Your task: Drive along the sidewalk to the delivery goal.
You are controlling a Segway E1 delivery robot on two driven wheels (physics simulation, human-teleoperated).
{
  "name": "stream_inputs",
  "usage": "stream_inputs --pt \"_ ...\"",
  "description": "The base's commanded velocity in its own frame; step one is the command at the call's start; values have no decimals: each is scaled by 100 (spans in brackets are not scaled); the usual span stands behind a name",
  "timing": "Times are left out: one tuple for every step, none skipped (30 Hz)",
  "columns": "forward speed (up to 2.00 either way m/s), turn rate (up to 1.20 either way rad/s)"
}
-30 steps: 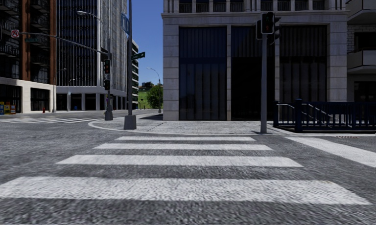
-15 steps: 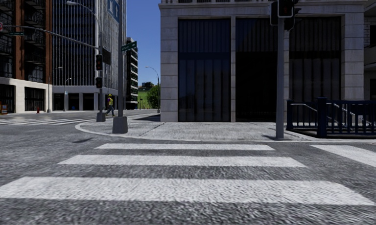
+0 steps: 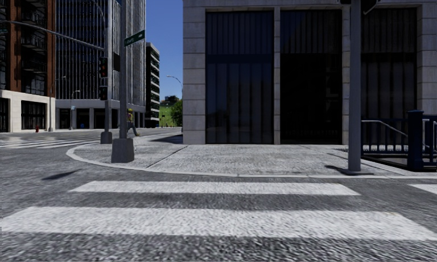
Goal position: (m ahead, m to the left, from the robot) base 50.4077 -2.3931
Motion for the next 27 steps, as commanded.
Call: stream_inputs --pt "200 0" --pt "200 0" --pt "200 0" --pt "200 0" --pt "200 0" --pt "200 0" --pt "200 0" --pt "200 0" --pt "200 0" --pt "200 0" --pt "200 0" --pt "200 0" --pt "200 0" --pt "200 0" --pt "200 0" --pt "200 0" --pt "200 0" --pt "200 0" --pt "200 0" --pt "200 0" --pt "200 0" --pt "200 0" --pt "200 0" --pt "200 0" --pt "200 1" --pt "200 5" --pt "200 9"
